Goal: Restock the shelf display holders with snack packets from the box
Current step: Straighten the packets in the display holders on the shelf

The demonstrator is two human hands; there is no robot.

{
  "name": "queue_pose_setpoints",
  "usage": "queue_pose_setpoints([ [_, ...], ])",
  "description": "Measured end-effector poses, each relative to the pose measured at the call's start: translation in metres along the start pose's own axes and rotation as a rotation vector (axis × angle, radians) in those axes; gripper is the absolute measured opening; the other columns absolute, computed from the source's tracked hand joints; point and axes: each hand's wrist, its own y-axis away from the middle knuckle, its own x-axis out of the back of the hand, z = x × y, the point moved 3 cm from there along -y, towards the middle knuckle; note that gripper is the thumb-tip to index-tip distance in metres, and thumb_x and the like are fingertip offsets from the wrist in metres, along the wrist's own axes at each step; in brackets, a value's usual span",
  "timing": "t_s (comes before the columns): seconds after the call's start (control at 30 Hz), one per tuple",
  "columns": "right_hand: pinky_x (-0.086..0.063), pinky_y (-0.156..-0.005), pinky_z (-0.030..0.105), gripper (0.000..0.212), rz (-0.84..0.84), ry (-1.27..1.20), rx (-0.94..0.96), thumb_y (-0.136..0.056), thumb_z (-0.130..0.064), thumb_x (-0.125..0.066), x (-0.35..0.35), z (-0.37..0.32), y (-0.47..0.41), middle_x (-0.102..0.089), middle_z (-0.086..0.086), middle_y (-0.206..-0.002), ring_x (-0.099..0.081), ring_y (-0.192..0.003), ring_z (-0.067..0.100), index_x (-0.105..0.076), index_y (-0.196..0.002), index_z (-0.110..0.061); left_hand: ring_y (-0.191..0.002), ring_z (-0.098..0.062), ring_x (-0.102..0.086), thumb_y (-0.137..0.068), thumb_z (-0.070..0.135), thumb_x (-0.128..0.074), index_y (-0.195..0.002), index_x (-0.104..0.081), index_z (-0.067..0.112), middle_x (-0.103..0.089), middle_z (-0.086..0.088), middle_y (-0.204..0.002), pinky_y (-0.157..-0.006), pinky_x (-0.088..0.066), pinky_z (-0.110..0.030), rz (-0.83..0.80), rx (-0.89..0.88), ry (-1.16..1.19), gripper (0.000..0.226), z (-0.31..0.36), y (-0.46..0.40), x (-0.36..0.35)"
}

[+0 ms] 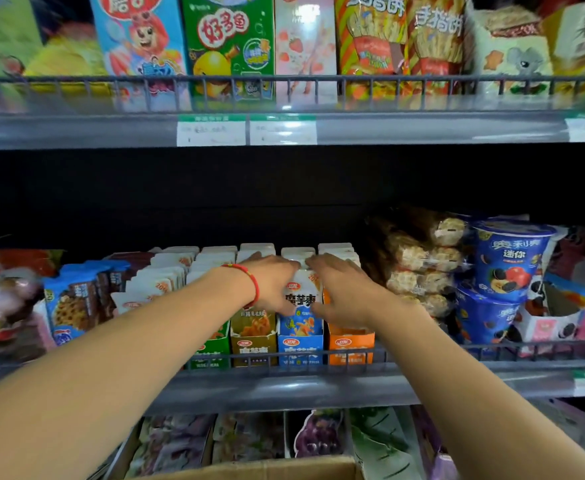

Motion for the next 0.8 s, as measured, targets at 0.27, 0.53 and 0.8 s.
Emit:
queue_pose_setpoints([
  [0.27, 0.004, -0.127, 0.053, 0.080, 0.006, 0.199, 0.023, -0.092, -0.044, -0.068, 0.005, 0.017, -0.024, -0.024, 0.001, -0.168, -0.001, -0.158, 0.019, -0.029, -0.158, -0.021, -0.148, -0.027, -0.032, -0.071, 0.060, -0.083, -0.158, -0.020, 0.017, -0.031, -0.007, -0.162, -0.120, -0.033, -0.045, -0.158, -0.025, -0.062, 0.116, -0.005, -0.031, -0.005],
  [0.53, -0.023, -0.109, 0.018, 0.041, 0.505, -0.289, -0.130, -0.095, -0.016, -0.062, -0.017, 0.034, 0.037, -0.052, -0.002, -0.145, -0.038, -0.139, 0.014, -0.059, -0.136, -0.020, -0.154, -0.026, -0.011, -0.059, 0.074, -0.081, -0.162, -0.003, 0.021, -0.012, -0.001, -0.165, -0.126, -0.013, -0.050, -0.177, -0.005, -0.036, 0.140, -0.010, -0.039, -0.009],
  [0.8, -0.027, -0.106, 0.020, 0.037, 0.610, -0.407, -0.194, -0.093, -0.008, -0.065, -0.049, 0.037, 0.061, -0.057, -0.006, -0.132, -0.041, -0.122, 0.002, -0.064, -0.128, -0.018, -0.157, -0.027, 0.005, -0.060, 0.071, -0.083, -0.162, 0.005, 0.021, 0.012, -0.003, -0.170, -0.125, -0.007, -0.046, -0.240, 0.059, 0.008, 0.144, -0.001, -0.041, -0.003],
])
